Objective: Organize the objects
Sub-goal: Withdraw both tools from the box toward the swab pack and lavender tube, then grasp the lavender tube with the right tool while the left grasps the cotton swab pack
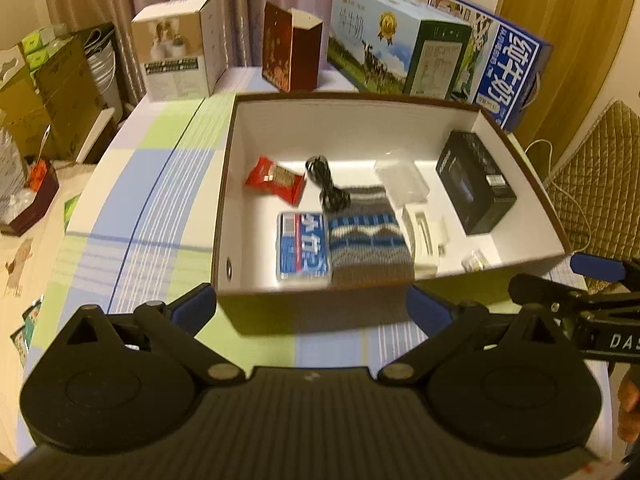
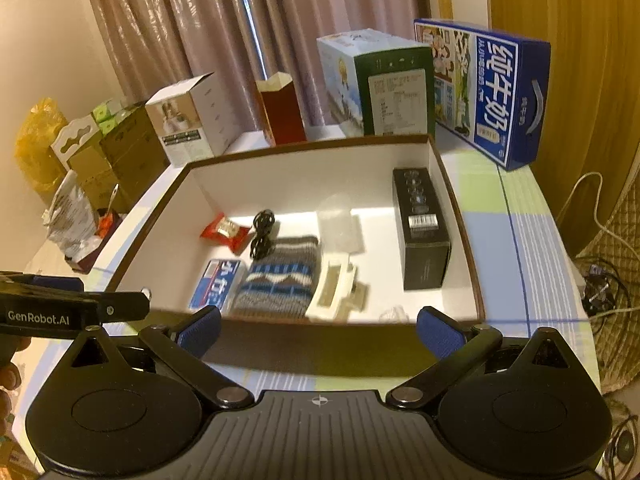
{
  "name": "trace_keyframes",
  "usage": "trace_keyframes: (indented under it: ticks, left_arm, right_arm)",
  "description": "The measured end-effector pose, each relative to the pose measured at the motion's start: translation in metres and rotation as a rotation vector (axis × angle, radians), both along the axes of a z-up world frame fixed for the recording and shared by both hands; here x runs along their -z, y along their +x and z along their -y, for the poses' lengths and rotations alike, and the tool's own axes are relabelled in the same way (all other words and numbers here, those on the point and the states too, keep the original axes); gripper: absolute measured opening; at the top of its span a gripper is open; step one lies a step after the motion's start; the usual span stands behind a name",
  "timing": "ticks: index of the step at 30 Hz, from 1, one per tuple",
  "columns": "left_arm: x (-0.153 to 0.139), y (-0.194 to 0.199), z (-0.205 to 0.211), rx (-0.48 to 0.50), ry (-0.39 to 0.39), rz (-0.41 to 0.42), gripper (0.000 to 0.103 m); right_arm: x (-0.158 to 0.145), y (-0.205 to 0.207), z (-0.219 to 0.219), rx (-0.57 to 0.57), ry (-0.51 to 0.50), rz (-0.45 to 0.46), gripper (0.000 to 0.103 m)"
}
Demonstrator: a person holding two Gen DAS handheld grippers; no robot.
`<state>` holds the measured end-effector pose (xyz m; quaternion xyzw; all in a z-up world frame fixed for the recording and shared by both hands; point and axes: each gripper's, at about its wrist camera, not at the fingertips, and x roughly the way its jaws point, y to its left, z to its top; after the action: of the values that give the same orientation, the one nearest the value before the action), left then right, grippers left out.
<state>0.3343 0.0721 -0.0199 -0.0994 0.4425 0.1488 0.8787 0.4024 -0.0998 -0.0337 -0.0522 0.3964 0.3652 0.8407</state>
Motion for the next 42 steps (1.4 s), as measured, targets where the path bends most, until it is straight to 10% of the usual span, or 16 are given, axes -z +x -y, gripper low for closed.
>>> trace_keyframes:
  ticks: [42]
  left_arm:
    - [0.065, -0.072, 0.014, -0.11, -0.048, -0.169, 0.098]
  right_arm:
    - [0.066, -0.064, 0.015, -0.125, -0.123, -0.151, 0.101]
